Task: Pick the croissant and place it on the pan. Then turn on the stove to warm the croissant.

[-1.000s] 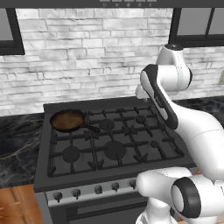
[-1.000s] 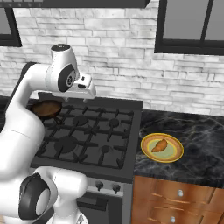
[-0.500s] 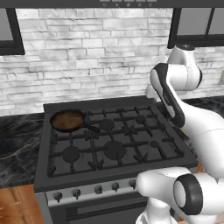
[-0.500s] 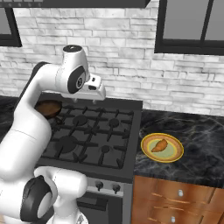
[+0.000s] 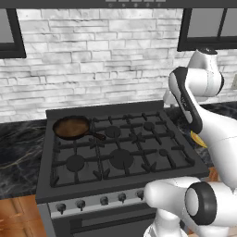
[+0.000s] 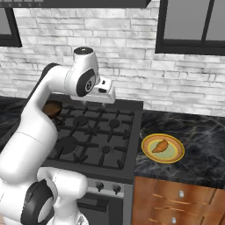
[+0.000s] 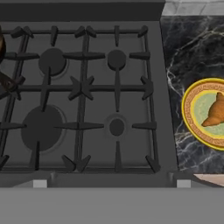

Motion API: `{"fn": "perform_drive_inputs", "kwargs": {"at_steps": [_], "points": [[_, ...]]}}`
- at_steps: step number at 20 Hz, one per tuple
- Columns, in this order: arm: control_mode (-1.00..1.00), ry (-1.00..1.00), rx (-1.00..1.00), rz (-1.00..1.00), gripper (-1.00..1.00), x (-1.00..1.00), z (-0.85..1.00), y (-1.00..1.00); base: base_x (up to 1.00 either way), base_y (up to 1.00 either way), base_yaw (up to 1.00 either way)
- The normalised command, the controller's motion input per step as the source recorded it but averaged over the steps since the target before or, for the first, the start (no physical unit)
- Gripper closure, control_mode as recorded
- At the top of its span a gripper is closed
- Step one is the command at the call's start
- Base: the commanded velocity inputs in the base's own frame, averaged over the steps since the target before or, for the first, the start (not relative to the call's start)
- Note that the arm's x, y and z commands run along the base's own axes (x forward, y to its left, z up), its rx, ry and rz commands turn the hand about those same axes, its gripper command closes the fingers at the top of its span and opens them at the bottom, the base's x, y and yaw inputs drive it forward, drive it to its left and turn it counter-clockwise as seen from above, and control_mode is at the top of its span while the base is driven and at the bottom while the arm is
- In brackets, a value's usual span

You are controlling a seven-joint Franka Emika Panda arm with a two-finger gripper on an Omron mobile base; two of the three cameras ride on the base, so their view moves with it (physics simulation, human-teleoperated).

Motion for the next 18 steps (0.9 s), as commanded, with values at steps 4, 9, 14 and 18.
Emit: {"fn": "perform_drive_inputs", "kwargs": {"at_steps": [4,9,14,18], "points": [[-1.0,0.0,0.0,-0.08,-1.0,-0.06,-0.14,-0.25,0.0,0.0,0.0],[-1.0,0.0,0.0,-0.08,-1.0,-0.02,-0.15,-0.19,0.0,0.0,0.0],[-1.0,0.0,0.0,-0.09,-1.0,0.0,-0.2,-0.27,0.0,0.0,0.0],[-1.0,0.0,0.02,-0.17,-1.0,0.0,-0.18,-0.41,0.0,0.0,0.0]]}}
